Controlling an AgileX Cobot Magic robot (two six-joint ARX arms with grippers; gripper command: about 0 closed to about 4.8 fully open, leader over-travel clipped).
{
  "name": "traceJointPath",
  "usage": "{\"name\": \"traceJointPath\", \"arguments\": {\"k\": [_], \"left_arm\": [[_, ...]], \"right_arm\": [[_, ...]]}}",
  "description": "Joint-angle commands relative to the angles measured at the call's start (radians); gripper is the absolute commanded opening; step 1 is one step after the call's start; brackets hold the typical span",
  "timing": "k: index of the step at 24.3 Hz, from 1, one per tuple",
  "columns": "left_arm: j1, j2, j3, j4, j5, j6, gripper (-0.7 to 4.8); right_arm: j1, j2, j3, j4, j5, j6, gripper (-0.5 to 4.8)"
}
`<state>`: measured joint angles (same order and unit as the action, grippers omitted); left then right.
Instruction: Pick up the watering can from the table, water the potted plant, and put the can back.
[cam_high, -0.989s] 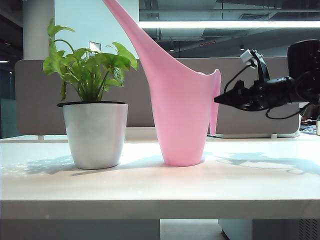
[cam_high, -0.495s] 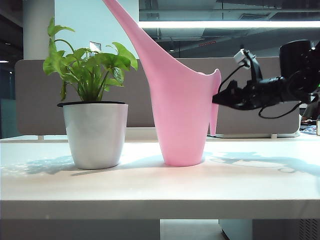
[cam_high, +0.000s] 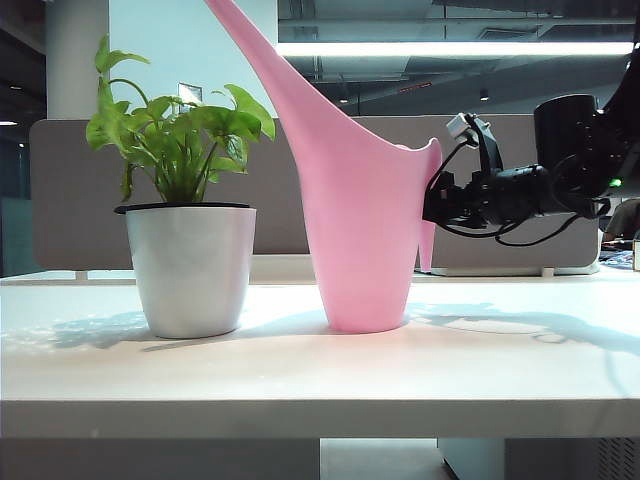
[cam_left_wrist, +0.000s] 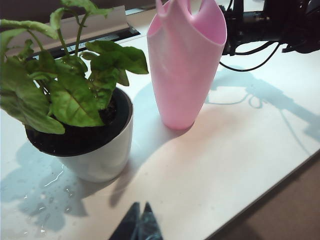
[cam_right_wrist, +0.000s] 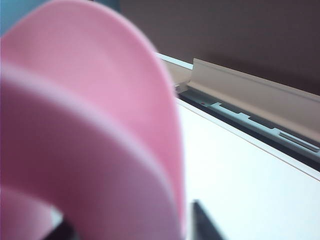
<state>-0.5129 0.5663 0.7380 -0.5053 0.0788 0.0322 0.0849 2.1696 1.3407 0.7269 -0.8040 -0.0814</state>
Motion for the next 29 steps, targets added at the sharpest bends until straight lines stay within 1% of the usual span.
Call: {"name": "traceJointPath", "arguments": {"k": [1,4,8,9,10,11,14,17,18,19,22,23,24,29], "left_arm": [[0.000,-0.001,0.003,0.013,0.004,0.001,0.03],[0.000,-0.001,0.003,0.013,0.004,0.001,0.03],[0.000,-0.001,0.003,0.012,0.004,0.001,0.03],[0.000,-0.001,0.003,0.013,0.004,0.001,0.03],[0.000,-0.001,0.003,0.013,0.004,0.001,0.03],[0.000,-0.001,0.003,0.013,0.004,0.001,0.03],[0.000,0.000,0.003,0.013,0.004,0.001,0.03],[0.000,-0.001,0.003,0.014,0.004,0.001,0.03],[0.000,-0.001,0.003,0.013,0.004,0.001,0.03],[0.000,0.000,0.003,0.013,0.004,0.001,0.03],[0.000,-0.001,0.003,0.013,0.004,0.001,0.03],[0.000,-0.001,0.003,0.013,0.004,0.001,0.03],[0.000,-0.001,0.003,0.013,0.004,0.001,0.03],[0.000,-0.001,0.002,0.013,0.004,0.001,0.03]], "right_arm": [[0.003,-0.007,0.015,0.003,-0.002,0.003,1.90],[0.003,-0.007,0.015,0.002,-0.002,0.004,1.35],[0.003,-0.011,0.015,0.003,0.012,0.012,-0.08],[0.003,-0.014,0.015,0.003,0.031,0.027,-0.08],[0.003,-0.024,0.015,0.003,0.102,0.062,-0.08],[0.003,-0.029,0.015,0.003,0.129,0.069,-0.08],[0.003,-0.062,0.015,0.003,0.160,0.077,-0.08],[0.004,-0.113,0.015,-0.013,0.228,0.078,-0.09],[0.011,-0.158,0.015,-0.064,0.314,0.072,-0.08],[0.011,-0.198,0.015,-0.116,0.350,0.045,-0.09],[0.011,-0.252,0.015,-0.177,0.352,0.012,-0.09],[0.016,-0.275,0.015,-0.201,0.364,-0.018,-0.09],[0.017,-0.318,0.015,-0.237,0.397,-0.061,-0.09],[0.015,-0.436,0.015,-0.306,0.512,-0.081,-0.08]]}}
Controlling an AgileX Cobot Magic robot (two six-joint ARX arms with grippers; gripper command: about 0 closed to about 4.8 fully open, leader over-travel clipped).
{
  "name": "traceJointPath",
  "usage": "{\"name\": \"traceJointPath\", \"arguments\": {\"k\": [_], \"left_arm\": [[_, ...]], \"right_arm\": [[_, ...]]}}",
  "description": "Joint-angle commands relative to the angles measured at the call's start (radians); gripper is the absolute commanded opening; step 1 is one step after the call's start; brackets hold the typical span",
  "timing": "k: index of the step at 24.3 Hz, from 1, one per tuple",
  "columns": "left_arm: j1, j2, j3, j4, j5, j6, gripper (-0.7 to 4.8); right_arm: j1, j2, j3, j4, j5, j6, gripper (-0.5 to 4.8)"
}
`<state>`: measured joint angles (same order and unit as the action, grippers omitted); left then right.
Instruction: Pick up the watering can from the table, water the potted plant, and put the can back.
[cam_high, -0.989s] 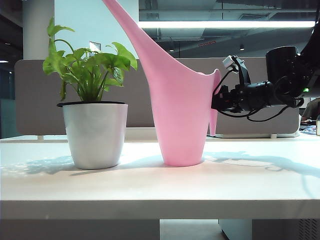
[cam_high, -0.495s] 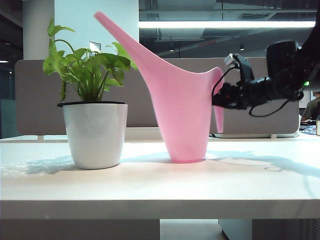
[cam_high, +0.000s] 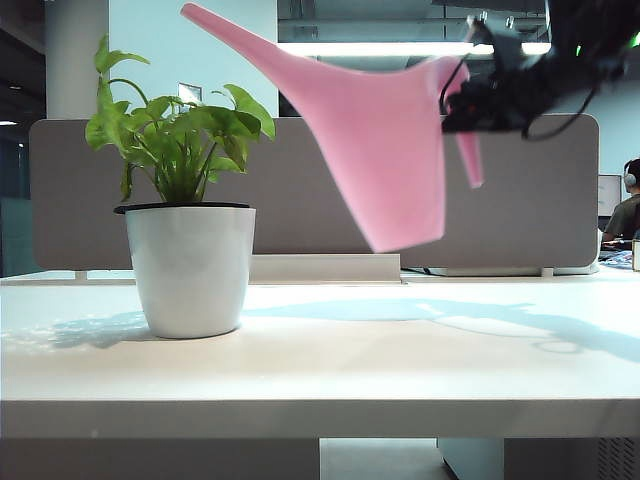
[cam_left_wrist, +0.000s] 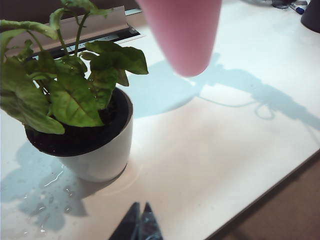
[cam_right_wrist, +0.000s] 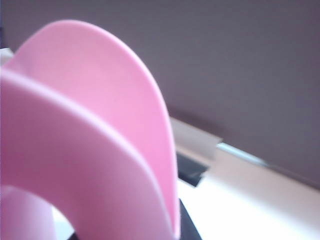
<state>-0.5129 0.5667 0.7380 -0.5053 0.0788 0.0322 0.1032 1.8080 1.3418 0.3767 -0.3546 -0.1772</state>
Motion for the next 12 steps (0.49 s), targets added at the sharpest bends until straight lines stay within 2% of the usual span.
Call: {"name": "traceJointPath", "arguments": {"k": [1,4,8,12], "left_arm": [[0.000,-0.002,0.002,0.013,0.004,0.001,0.03],[0.000,-0.001,0.002,0.013,0.004,0.001,0.03],[0.000,-0.002,0.002,0.013,0.004,0.001,0.03],[0.000,-0.007,0.002,0.013,0.003,0.001,0.03]], "right_arm": [[-0.003,-0.102,0.014,0.027,0.093,-0.003,-0.08],[-0.002,-0.187,0.018,-0.019,0.174,-0.139,-0.08],[0.000,-0.245,0.061,-0.146,0.245,-0.146,-0.08],[0.027,-0.269,0.117,-0.216,0.314,-0.268,-0.08]]}}
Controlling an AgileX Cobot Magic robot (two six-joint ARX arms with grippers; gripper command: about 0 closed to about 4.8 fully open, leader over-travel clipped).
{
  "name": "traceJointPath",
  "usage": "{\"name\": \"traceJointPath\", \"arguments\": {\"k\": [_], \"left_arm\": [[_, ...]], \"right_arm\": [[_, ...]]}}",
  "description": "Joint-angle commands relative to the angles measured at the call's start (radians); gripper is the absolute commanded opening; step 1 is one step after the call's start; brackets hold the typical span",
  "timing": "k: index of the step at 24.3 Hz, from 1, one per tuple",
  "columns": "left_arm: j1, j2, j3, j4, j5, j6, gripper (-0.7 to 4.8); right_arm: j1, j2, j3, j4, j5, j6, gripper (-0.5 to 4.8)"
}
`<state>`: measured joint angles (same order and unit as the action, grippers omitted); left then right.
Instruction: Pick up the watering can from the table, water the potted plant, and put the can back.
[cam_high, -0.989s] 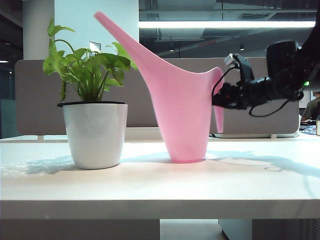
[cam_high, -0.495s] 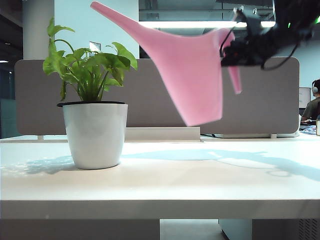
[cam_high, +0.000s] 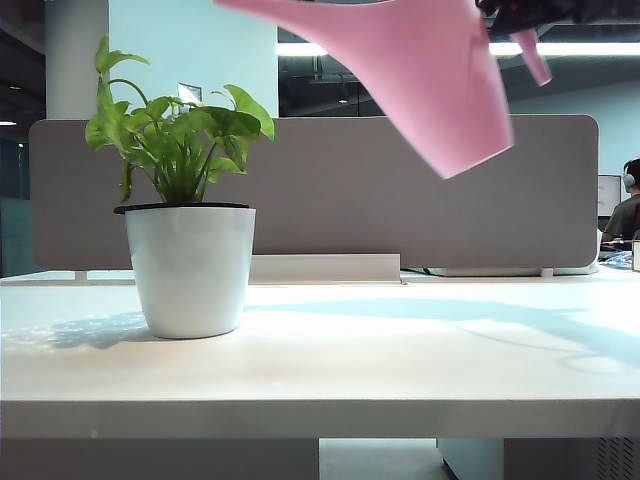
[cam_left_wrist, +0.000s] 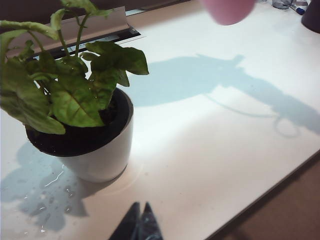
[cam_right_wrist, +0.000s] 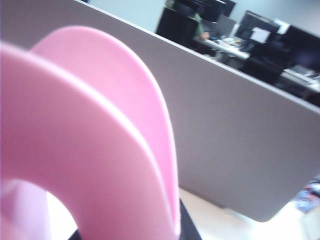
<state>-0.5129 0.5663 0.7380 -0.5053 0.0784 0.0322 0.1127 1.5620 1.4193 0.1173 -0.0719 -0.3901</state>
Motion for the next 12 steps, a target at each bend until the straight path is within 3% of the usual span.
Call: {"name": "traceJointPath", "arguments": {"k": [1,8,12], "left_arm": [[0.000,-0.014,0.002,0.011,0.004,0.001,0.03],[0.000,-0.039,0.002,0.013,0.004,0.001,0.03],[0.000,-0.039,0.002,0.013,0.004,0.001,0.03]], "right_arm": [[0.033,-0.024,0.069,0.013,0.046,-0.109,-0.08],[0.125,-0.027,0.198,-0.092,0.174,-0.326,-0.08],[0.137,-0.063,0.222,-0.148,0.186,-0.380,-0.07]]}}
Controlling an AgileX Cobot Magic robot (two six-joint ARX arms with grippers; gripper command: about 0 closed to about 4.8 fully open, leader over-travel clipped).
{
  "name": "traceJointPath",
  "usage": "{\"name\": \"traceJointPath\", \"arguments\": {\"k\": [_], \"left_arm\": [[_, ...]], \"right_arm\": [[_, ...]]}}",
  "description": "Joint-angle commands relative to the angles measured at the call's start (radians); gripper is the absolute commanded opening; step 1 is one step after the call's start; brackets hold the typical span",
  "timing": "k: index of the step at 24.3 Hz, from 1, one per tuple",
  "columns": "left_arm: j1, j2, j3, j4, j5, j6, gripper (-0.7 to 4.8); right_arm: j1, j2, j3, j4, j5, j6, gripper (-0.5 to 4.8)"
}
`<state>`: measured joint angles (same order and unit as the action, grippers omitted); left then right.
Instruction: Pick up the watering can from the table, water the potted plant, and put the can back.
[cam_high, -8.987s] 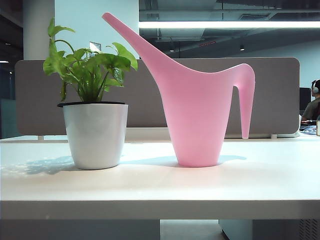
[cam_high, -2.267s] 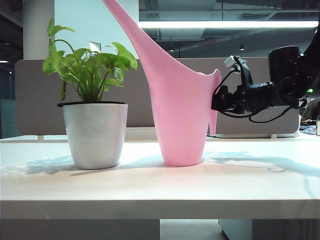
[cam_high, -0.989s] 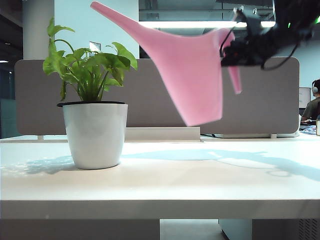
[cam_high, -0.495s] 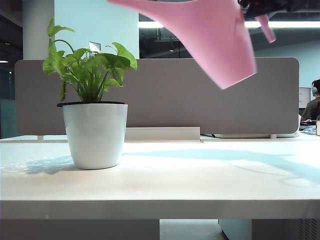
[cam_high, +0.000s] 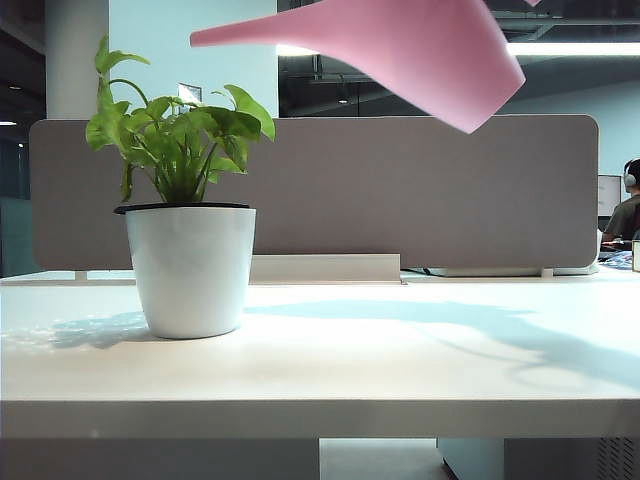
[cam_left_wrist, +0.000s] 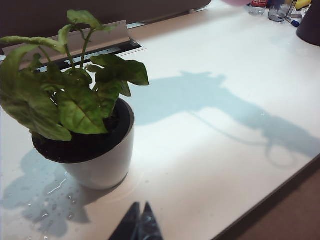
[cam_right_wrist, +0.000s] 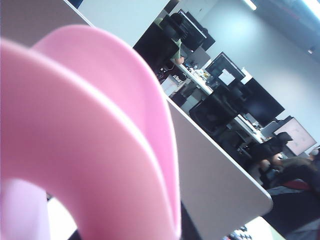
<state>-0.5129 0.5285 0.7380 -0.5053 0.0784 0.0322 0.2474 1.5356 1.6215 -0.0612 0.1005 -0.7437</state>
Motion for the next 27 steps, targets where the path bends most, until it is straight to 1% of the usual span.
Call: {"name": "traceJointPath", "arguments": {"k": [1,3,11,14,21,23,27], "left_arm": [[0.000,-0.001,0.002,0.013,0.004,0.001,0.03],[0.000,0.001,0.002,0.013,0.004,0.001,0.03],[0.000,0.002,0.002,0.013,0.004,0.001,0.03],[0.000,0.003,0.002,0.013,0.004,0.001,0.03],[0.000,0.003,0.002,0.013,0.004,0.001,0.03],[0.000,0.003,0.002,0.013,0.004,0.001,0.03],[0.000,0.003,0.002,0.013,0.004,0.001,0.03]], "right_arm": [[0.002,-0.047,0.020,0.014,0.013,-0.039,-0.07],[0.002,-0.071,0.020,-0.015,0.013,-0.066,-0.07],[0.017,-0.082,0.020,-0.035,0.010,-0.077,-0.07],[0.034,-0.082,0.020,-0.071,0.014,-0.129,-0.07],[0.040,-0.079,0.020,-0.101,0.038,-0.133,-0.07],[0.040,-0.079,0.020,-0.121,0.040,-0.175,-0.07],[0.040,-0.077,0.020,-0.122,0.048,-0.194,-0.07]]}}
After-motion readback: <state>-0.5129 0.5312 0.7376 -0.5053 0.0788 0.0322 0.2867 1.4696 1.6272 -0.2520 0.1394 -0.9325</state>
